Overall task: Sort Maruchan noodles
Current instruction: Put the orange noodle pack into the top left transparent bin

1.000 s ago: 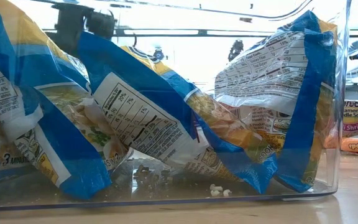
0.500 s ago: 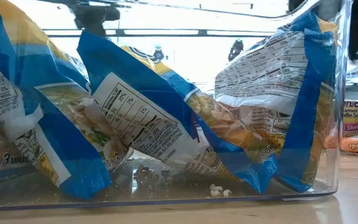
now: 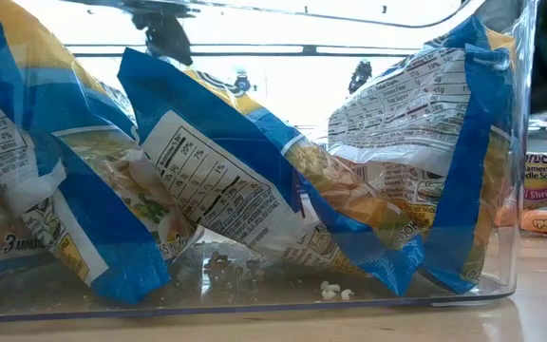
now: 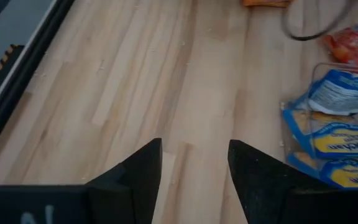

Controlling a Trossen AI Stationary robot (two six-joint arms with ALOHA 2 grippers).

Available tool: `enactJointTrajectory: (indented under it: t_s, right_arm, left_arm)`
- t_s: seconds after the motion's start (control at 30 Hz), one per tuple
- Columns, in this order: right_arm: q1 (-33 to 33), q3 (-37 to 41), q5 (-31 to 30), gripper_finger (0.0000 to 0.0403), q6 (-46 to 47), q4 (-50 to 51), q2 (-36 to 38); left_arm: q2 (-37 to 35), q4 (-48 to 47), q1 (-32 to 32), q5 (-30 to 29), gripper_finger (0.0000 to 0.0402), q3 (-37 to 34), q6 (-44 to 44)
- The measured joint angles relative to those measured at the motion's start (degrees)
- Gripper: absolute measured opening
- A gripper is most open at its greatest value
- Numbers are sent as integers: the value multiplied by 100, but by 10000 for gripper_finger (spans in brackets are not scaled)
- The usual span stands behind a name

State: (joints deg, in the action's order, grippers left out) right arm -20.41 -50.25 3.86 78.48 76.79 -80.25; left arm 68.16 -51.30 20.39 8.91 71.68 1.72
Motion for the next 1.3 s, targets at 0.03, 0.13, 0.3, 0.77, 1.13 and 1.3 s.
enactJointTrajectory:
  t_s: [0.03, 0.13, 0.3, 0.77, 1.13, 1.3]
  right_arm:
    - [38, 126, 8, 176, 2, -86, 0]
    - [149, 520, 2, 176, 0, -503, 2]
    - [298, 1037, 119, 176, -12, -1148, 26]
    - [331, 573, 21, 11, -324, -1173, 412]
    - [363, -2461, -1401, 7, -3868, -2264, 1128]
    - [595, -2927, -981, 4, -5723, -4781, 1438]
  left_arm:
    - [0, 11, -62, -2, 190, 0, -21]
    - [0, 25, -215, -2, 190, 0, -88]
    - [0, 31, -360, -7, 190, -2, -127]
    - [-73, 1083, -388, 797, 190, -7, -138]
    - [-103, 2381, -417, 1593, 190, -9, -441]
    - [-63, 3270, -575, 1846, 190, -9, -618]
